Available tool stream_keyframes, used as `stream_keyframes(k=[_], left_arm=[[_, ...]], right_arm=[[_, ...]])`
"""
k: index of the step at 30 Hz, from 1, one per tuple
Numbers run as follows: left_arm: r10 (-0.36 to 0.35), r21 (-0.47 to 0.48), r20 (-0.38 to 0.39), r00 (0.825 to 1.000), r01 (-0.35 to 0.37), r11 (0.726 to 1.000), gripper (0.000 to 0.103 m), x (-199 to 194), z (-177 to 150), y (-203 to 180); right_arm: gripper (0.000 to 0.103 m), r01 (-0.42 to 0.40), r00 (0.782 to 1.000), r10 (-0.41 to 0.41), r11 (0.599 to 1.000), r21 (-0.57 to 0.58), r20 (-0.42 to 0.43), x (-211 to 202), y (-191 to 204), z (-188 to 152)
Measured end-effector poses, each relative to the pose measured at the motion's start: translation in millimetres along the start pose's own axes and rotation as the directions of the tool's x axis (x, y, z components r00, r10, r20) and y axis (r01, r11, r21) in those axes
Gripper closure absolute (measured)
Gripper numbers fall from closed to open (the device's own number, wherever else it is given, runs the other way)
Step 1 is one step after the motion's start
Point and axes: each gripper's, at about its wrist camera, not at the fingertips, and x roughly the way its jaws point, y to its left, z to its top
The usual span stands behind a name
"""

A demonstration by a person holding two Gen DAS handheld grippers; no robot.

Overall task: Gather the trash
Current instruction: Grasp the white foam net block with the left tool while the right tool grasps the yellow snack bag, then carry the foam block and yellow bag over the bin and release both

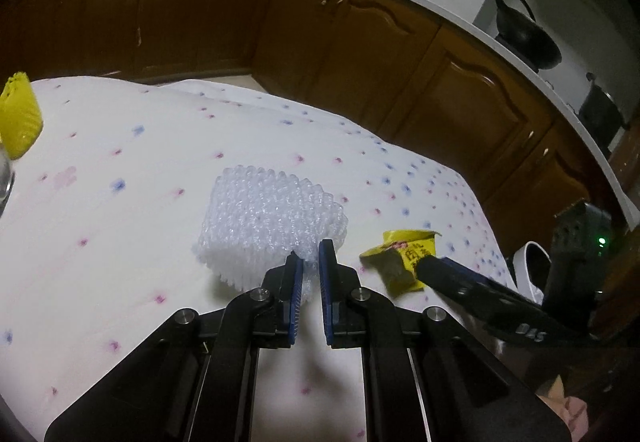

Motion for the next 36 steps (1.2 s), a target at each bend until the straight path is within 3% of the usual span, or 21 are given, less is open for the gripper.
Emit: stream_keyframes(k=[4,5,6,7,8,22,36], left_arm=[[-0.008,-0.001,-0.013,1.0,0.008,1.0,0.096,0,-5,-2],[-0.013,0.005,-0.017,1.0,0.013,1.0,0.096,1,-7,-6],[-0.016,0.01,-0.02,1.0,0.017,1.0,0.096,0,-8,-7],[-0.021,0.018,-0.023,1.0,0.021,1.0,0.096,0,-10,-10],[-0.026,0.029,-0.026,0.999,0.027,0.999,0.096,0,-11,-15],[-0.103,0.177,-0.076,0.992,0.115,0.978,0.096,-2,-34,-101],[-0.195,0.351,-0.124,0.973,0.226,0.908,0.096,-7,-62,-209]], right_arm=[[0.026,0.071,0.997,-0.071,0.995,-0.069,-0.003,11,7,-2],[0.034,0.09,0.996,-0.091,0.993,-0.077,-0.004,13,6,-1],[0.053,0.095,0.995,-0.096,0.993,-0.073,-0.004,12,4,-1],[0.062,0.1,0.995,-0.101,0.993,-0.066,-0.003,11,1,-2],[0.064,0.11,0.994,-0.11,0.992,-0.057,-0.002,8,-2,-2],[0.067,0.117,0.986,-0.123,0.992,0.054,0.116,-100,-45,-33],[0.067,0.229,0.935,-0.265,0.959,0.17,0.236,-214,-95,-68]])
